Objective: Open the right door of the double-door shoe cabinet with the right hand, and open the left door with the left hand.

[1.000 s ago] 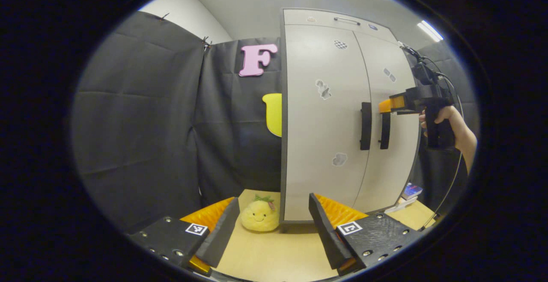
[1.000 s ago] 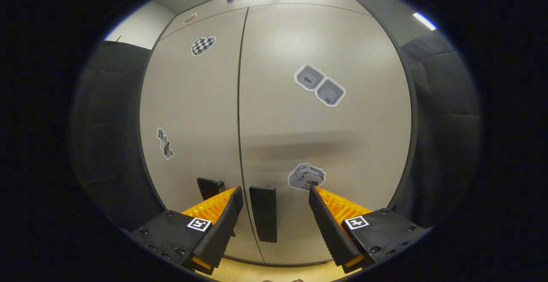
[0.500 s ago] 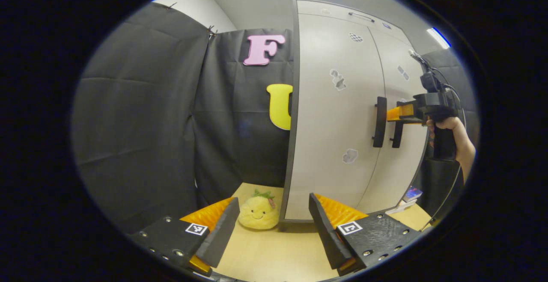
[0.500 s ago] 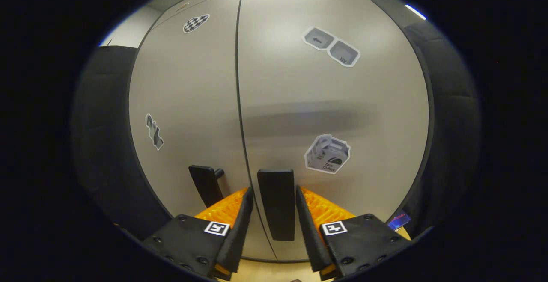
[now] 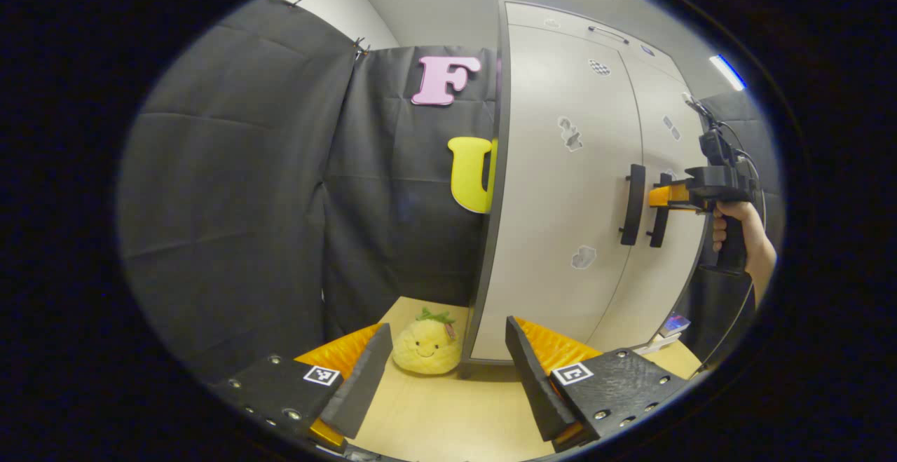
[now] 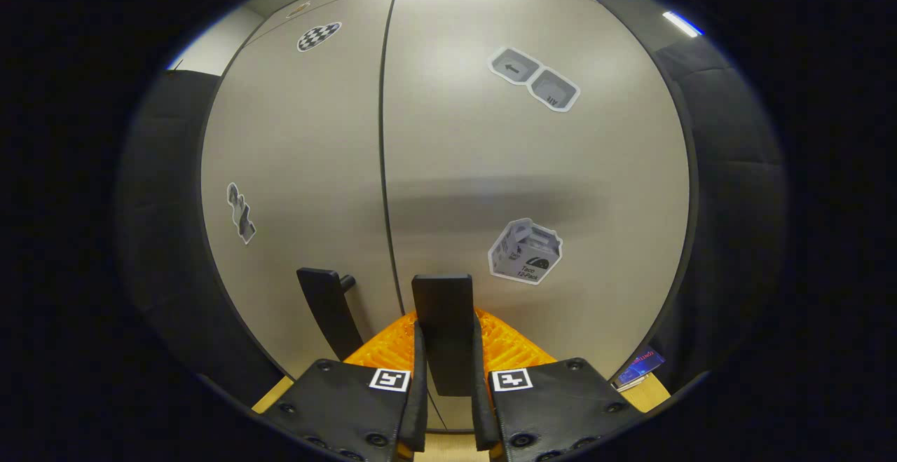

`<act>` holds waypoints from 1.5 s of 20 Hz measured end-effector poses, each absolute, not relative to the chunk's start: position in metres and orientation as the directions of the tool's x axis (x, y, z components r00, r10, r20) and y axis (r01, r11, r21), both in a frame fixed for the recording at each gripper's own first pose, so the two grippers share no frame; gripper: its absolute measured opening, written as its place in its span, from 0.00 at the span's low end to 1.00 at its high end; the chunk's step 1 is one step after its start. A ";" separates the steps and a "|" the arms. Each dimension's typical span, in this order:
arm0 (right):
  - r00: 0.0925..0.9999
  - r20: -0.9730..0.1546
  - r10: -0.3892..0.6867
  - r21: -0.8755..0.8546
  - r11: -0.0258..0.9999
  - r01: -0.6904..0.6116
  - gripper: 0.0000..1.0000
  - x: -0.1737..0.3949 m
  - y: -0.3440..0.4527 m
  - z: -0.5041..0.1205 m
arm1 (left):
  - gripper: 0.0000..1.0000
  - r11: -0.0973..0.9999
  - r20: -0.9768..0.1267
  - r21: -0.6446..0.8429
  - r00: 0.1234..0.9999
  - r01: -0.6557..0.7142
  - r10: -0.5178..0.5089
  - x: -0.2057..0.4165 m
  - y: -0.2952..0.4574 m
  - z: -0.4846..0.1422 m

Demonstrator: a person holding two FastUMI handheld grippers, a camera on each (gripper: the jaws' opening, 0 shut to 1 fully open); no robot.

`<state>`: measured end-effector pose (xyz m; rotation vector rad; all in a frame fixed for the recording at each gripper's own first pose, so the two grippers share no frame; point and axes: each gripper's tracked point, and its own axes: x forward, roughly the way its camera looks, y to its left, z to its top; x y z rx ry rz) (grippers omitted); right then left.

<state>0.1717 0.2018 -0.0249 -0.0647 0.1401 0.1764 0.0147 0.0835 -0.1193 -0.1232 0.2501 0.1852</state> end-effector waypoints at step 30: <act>0.915 -0.136 0.379 -0.010 0.923 -0.384 0.04 0.069 0.147 -0.024 | 0.92 0.973 -0.312 -0.152 0.942 -0.175 0.121 -0.069 -0.009 -0.120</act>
